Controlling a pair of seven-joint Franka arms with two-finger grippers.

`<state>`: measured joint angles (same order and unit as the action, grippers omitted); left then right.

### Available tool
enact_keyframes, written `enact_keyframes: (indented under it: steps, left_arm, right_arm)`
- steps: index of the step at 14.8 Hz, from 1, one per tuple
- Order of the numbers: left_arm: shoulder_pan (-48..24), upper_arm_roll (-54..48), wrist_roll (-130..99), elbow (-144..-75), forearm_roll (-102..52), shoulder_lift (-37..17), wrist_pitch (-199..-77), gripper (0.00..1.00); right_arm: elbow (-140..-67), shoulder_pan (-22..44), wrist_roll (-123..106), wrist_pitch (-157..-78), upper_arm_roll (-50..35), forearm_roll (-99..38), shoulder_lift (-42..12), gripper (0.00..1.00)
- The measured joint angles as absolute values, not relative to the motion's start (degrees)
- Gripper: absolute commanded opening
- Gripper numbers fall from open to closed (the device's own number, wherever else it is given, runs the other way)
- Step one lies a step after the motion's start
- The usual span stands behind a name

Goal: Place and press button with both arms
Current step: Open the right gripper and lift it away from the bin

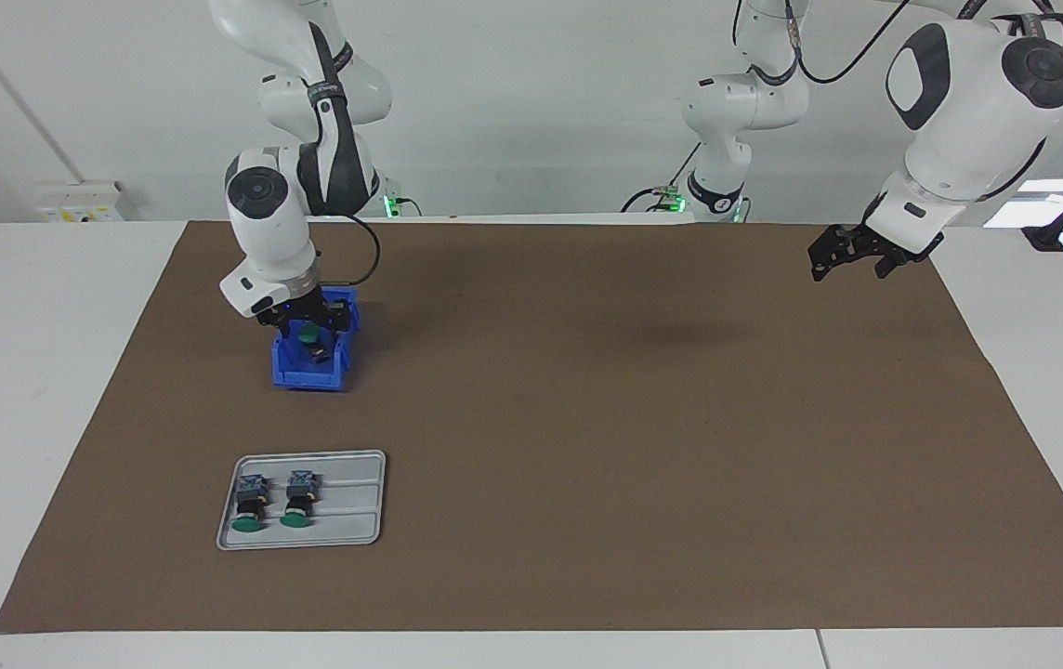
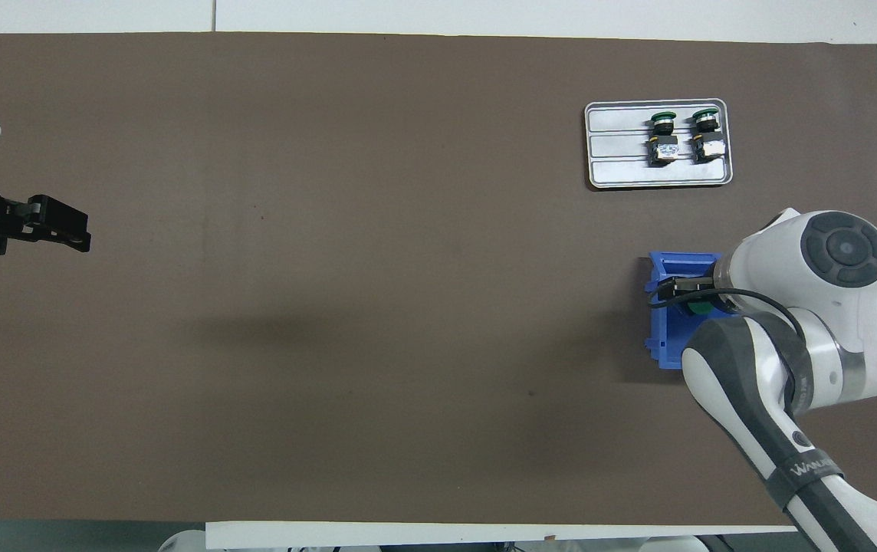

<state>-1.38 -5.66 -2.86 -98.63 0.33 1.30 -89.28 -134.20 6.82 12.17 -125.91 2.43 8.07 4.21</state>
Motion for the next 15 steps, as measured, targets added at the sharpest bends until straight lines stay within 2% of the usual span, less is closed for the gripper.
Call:
enact_keyframes:
  steps: [6,11,15]
  left_arm:
    - [-1.4,-5.7,-2.9,-98.6,0.3,1.3,-89.3,1.0]
    - [-1.4,-5.7,-2.9,-98.6,0.3,1.3,-89.3,1.0]
    - [-1.4,-5.7,-2.9,-98.6,0.3,1.3,-89.3,1.0]
  right_arm:
    - [-123.9,7.0,12.1,-110.0,0.6,8.1,6.2,0.98]
    - [-117.3,7.0,12.1,-103.6,0.4,3.2,7.9,0.98]
    - [-107.9,6.5,12.1,-95.5,0.8,2.3,8.1,0.99]
